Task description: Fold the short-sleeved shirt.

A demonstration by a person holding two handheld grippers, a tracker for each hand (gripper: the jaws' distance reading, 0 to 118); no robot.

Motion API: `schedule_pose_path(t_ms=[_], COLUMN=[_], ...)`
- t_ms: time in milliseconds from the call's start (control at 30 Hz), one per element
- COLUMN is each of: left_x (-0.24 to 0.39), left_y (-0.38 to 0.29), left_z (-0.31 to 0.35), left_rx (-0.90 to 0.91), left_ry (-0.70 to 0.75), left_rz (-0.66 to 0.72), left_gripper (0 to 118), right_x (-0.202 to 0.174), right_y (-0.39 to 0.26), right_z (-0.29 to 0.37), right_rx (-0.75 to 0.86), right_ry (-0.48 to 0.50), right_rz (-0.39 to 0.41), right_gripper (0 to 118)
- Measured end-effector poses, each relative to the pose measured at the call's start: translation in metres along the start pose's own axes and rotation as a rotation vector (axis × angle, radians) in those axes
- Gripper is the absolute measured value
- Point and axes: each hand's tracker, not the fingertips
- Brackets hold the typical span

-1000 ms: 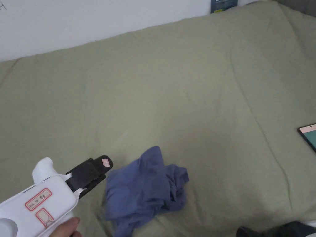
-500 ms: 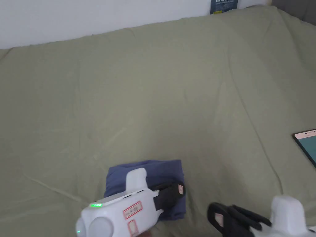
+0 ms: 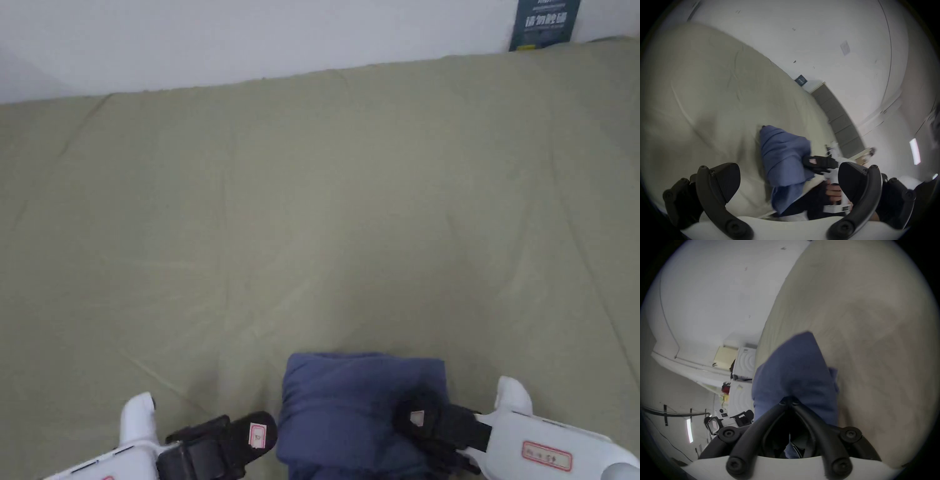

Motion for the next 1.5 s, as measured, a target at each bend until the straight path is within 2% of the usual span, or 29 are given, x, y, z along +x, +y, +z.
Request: schedule_pose_path(t_ms=[67, 133, 200, 233, 267, 300, 333, 367, 400, 433, 467, 533, 633, 733, 833, 933, 1000, 1033, 1167, 1200, 1233, 1267, 1300, 1333, 1367, 1433, 1467, 1500], left_x=[-0.024, -0.041, -0.037, -0.033, -0.031, -0.025, -0.023, -0.024, -0.028, -0.034, -0.025, -0.013, -0.016, -0.046, -0.080, -0.115, -0.140, -0.155, -0.195, -0.179, -0.176, -0.168, -0.162, -0.163, -0.159, -0.156, -0.152, -0.147], left_y=[0.002, -0.001, -0.001, 0.002, 0.000, -0.001, 0.001, 0.001, -0.001, -0.002, 0.003, 0.008, 0.034, 0.080, 0.134, 0.182, 0.204, 0.213, 0.227, 0.216, 0.213, 0.210, 0.206, 0.215, 0.217, 0.218, 0.223, 0.219], left_z=[-0.031, -0.071, -0.088, -0.100, -0.110, -0.112, -0.112, -0.118, -0.118, -0.114, -0.107, -0.093, -0.045, 0.032, 0.123, 0.212, 0.251, 0.270, 0.300, 0.292, 0.289, 0.291, 0.297, 0.318, 0.329, 0.334, 0.363, 0.377], left_rx=[-0.034, -0.119, -0.061, -0.090, -0.132, -0.113, -0.102, -0.111, -0.110, -0.127, -0.100, -0.101, -0.072, -0.034, -0.009, 0.034, 0.016, -0.033, -0.055, -0.030, -0.017, -0.033, -0.028, -0.014, -0.003, 0.033, 0.086, 0.156], left_ry=[-0.036, -0.015, -0.223, -0.256, -0.194, -0.139, -0.095, 0.072, 0.098, 0.018, -0.016, 0.119, 0.152, 0.292, 0.506, 0.695, 0.810, 0.930, 1.023, 0.952, 0.927, 0.939, 0.892, 0.817, 0.806, 0.858, 1.013, 1.019], left_rz=[0.118, 0.184, 0.101, 0.123, 0.167, 0.150, 0.121, 0.123, 0.169, 0.249, 0.196, 0.074, 0.012, -0.021, -0.075, -0.051, -0.119, -0.107, 0.014, 0.051, 0.066, -0.016, -0.037, -0.015, 0.005, 0.018, 0.007, 0.010], left_gripper=[118, 118, 118, 118, 118, 109, 51, 25, 25, 25, 25, 26, 26, 26, 26, 26, 26, 26, 28, 31, 41, 57, 79, 112, 118, 118, 118, 118], right_x=[-0.003, -0.002, -0.001, -0.001, -0.003, -0.005, -0.007, -0.009, -0.011, -0.014, -0.018, -0.025, -0.034, -0.042, -0.046, -0.049, -0.052, -0.053, -0.050, -0.051, -0.054, -0.056, -0.057, -0.058, -0.056, -0.060, -0.062, -0.057], right_y=[0.000, 0.001, 0.000, 0.000, -0.001, -0.003, -0.005, -0.006, -0.007, -0.009, -0.011, -0.016, -0.024, -0.034, -0.045, -0.056, -0.062, -0.066, -0.075, -0.076, -0.077, -0.077, -0.076, -0.076, -0.074, -0.074, -0.074, -0.072], right_z=[0.002, 0.002, 0.003, 0.004, 0.006, 0.010, 0.015, 0.021, 0.027, 0.034, 0.040, 0.052, 0.068, 0.078, 0.086, 0.092, 0.097, 0.097, 0.095, 0.094, 0.095, 0.096, 0.098, 0.099, 0.100, 0.100, 0.100, 0.101], right_rx=[-0.008, -0.017, -0.026, -0.024, -0.021, -0.015, -0.010, -0.005, 0.001, 0.006, 0.011, 0.020, 0.023, 0.012, 0.001, 0.004, 0.009, 0.010, 0.012, 0.017, 0.026, 0.036, 0.051, 0.059, 0.058, 0.060, 0.058, 0.053], right_ry=[-0.019, -0.006, 0.005, 0.011, 0.012, 0.006, 0.002, 0.001, 0.007, 0.008, 0.001, -0.013, -0.019, -0.040, -0.055, -0.072, -0.085, -0.092, -0.121, -0.130, -0.139, -0.138, -0.127, -0.121, -0.122, -0.129, -0.128, -0.120], right_rz=[0.066, 0.063, 0.061, 0.063, 0.068, 0.076, 0.083, 0.092, 0.101, 0.110, 0.121, 0.151, 0.179, 0.202, 0.205, 0.197, 0.188, 0.189, 0.184, 0.175, 0.169, 0.163, 0.158, 0.155, 0.160, 0.198, 0.203, 0.204], right_gripper=[0, 0, 0, 0, 0, 0, 0, 0, 0, 0, 0, 0, 0, 0, 0, 0, 0, 0, 0, 0, 0, 0, 0, 0, 0, 0, 0, 0])
